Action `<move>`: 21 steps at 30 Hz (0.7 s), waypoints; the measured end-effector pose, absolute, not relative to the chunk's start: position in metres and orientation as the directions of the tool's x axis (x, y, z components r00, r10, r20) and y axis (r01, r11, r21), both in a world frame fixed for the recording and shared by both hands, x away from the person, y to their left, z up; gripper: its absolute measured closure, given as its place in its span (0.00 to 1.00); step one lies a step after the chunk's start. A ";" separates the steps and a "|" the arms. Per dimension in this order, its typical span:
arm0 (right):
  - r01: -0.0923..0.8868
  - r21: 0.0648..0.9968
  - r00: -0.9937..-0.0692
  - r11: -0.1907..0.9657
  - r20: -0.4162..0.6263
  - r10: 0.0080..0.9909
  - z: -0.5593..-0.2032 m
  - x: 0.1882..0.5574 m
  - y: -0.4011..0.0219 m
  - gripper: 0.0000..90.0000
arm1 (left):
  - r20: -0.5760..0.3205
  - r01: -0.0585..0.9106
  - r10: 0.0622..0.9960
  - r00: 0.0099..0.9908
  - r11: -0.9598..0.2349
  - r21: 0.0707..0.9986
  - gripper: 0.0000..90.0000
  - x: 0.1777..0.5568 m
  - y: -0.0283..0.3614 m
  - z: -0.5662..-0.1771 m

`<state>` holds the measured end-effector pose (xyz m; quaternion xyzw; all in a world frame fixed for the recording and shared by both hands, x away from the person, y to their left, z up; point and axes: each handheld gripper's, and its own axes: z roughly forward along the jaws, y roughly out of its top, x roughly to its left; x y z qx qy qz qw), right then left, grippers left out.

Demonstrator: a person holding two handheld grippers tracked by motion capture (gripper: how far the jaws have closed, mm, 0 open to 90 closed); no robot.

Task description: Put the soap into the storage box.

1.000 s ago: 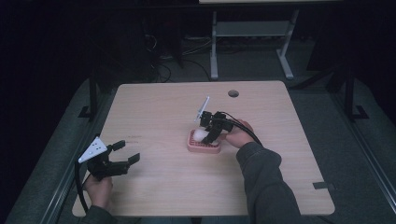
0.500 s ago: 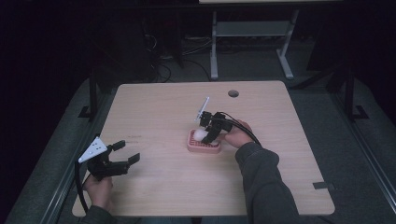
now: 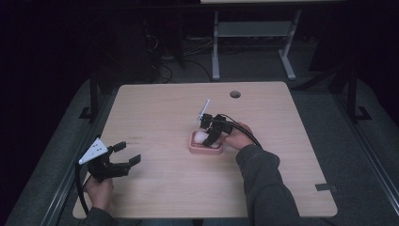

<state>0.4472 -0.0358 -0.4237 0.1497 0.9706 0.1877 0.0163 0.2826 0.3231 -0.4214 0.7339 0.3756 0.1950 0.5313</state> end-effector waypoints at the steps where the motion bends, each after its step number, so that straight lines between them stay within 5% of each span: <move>1: 0.286 0.370 -0.954 0.884 0.024 0.298 -0.424 0.446 -0.035 0.53 | -0.113 0.344 0.758 0.642 -0.153 0.926 0.16 0.283 0.323 -0.421; 21: 0.284 0.395 -0.954 0.874 0.024 0.300 -0.418 0.443 -0.041 0.47 | -0.113 0.344 0.757 0.644 -0.155 0.926 0.16 0.283 0.322 -0.421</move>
